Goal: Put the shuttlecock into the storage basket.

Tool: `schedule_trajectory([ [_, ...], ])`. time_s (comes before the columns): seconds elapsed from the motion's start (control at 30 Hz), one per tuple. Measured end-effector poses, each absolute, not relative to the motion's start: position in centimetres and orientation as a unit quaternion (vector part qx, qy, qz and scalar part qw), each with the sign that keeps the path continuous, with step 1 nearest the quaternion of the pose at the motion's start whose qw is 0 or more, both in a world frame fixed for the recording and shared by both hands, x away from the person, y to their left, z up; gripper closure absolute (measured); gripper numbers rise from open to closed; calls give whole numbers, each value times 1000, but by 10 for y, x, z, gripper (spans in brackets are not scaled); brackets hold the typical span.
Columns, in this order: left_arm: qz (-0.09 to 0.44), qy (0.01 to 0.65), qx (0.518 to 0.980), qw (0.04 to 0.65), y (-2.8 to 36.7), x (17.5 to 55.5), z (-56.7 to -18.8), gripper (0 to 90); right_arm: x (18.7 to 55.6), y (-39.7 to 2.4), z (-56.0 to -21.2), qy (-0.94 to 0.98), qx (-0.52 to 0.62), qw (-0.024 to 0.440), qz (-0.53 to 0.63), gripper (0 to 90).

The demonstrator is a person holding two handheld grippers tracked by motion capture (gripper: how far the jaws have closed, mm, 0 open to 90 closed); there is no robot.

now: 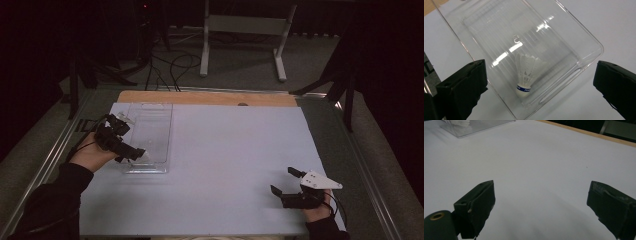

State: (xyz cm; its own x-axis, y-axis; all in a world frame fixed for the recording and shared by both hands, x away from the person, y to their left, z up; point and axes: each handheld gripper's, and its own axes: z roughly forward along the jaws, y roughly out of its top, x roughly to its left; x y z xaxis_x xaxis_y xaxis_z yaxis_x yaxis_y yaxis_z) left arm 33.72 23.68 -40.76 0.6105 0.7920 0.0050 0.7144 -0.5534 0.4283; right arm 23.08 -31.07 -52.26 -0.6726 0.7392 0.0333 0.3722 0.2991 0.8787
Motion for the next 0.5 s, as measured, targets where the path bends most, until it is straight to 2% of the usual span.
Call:
schedule_trajectory([
  [0.5,112,410,879,215,218,339,-389,0,230,-309,-521,783,354,194,472,83],
])
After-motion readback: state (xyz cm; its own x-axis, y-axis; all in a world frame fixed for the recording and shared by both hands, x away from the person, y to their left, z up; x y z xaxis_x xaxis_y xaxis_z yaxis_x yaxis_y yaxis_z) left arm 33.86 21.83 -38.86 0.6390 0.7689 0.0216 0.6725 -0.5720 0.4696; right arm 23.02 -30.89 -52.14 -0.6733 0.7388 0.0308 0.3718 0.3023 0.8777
